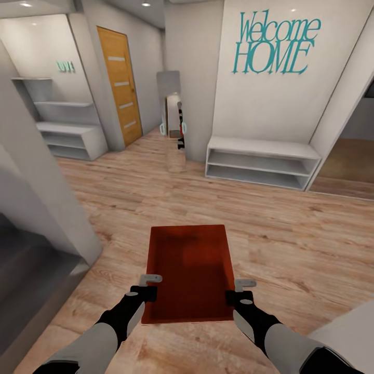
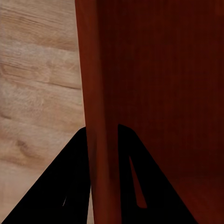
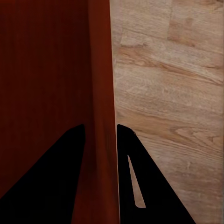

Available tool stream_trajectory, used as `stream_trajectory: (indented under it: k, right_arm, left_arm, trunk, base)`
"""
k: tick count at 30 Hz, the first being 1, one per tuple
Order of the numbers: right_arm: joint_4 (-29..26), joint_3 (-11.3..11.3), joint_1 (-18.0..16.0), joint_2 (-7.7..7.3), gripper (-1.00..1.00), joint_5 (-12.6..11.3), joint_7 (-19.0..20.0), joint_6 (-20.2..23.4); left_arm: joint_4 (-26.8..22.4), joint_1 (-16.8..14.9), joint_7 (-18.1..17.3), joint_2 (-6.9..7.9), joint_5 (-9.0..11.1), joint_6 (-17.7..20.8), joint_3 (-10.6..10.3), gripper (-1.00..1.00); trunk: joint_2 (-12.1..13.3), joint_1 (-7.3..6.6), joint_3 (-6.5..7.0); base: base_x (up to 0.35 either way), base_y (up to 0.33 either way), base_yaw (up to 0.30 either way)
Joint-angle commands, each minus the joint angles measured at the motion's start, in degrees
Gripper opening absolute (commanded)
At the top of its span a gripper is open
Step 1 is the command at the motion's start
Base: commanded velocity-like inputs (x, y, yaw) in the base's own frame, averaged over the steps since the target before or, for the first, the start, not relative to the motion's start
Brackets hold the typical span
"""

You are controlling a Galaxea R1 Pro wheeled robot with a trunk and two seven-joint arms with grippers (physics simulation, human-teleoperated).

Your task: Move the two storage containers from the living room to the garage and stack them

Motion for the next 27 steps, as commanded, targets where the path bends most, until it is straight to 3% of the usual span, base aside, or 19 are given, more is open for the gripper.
stream_trajectory:
  k: [1,27]
  right_arm:
    - [-0.08,-0.52,-0.1,0.02,-1.0,0.7,-0.81,-0.17]
    - [-0.06,-0.48,-0.1,0.05,-1.0,0.7,-0.81,-0.19]
  left_arm:
    - [0.1,0.05,0.44,-0.06,0.1,0.36,-1.12,-1.0]
    - [0.11,0.05,0.44,-0.06,0.1,0.36,-1.12,-1.0]
  trunk:
    - [-0.05,0.04,-0.06]
    - [-0.05,0.04,-0.06]
  base:
    - [0.323,0.0,0.0]
    - [0.323,0.0,0.0]
